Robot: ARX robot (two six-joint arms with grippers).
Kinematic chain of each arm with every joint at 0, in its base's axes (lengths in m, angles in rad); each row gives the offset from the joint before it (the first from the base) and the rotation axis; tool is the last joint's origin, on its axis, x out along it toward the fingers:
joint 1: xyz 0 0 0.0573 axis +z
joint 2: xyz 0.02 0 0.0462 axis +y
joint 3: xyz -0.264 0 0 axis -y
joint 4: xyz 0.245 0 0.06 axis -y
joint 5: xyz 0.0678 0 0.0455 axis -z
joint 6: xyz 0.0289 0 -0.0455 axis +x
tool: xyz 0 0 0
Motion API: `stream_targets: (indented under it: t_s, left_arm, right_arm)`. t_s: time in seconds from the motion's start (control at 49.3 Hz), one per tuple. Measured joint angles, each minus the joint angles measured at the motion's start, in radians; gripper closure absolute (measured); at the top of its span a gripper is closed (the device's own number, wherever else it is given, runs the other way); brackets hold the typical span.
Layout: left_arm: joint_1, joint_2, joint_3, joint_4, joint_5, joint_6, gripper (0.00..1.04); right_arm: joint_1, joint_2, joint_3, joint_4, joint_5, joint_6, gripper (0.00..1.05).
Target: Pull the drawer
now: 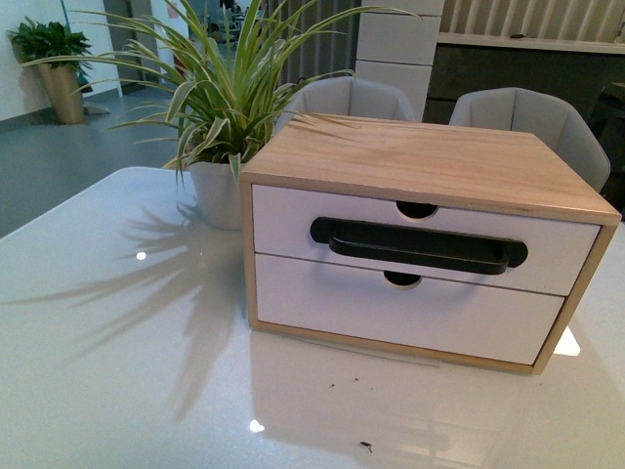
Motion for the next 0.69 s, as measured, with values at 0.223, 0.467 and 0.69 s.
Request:
stream_targets:
  t_s: [0.223, 0.467, 0.69]
  left_arm:
    - [-0.13, 0.345, 0.078, 0.29, 0.141, 0.029, 0.07]
    - [-0.285, 0.867, 0.311, 0.429, 0.368, 0.358, 0.07]
    - [-0.355, 1.135, 0.523, 0.28, 0.479, 0.607, 0.07]
  right_arm:
    - [-0.107, 0.348, 0.149, 0.068, -0.231, -0.058, 0.09]
    - [-0.092, 0.719, 0.372, 0.021, -0.351, -0.367, 0.09]
    - [-0.097, 0.935, 0.51, -0.076, -0.431, -0.579, 0.09]
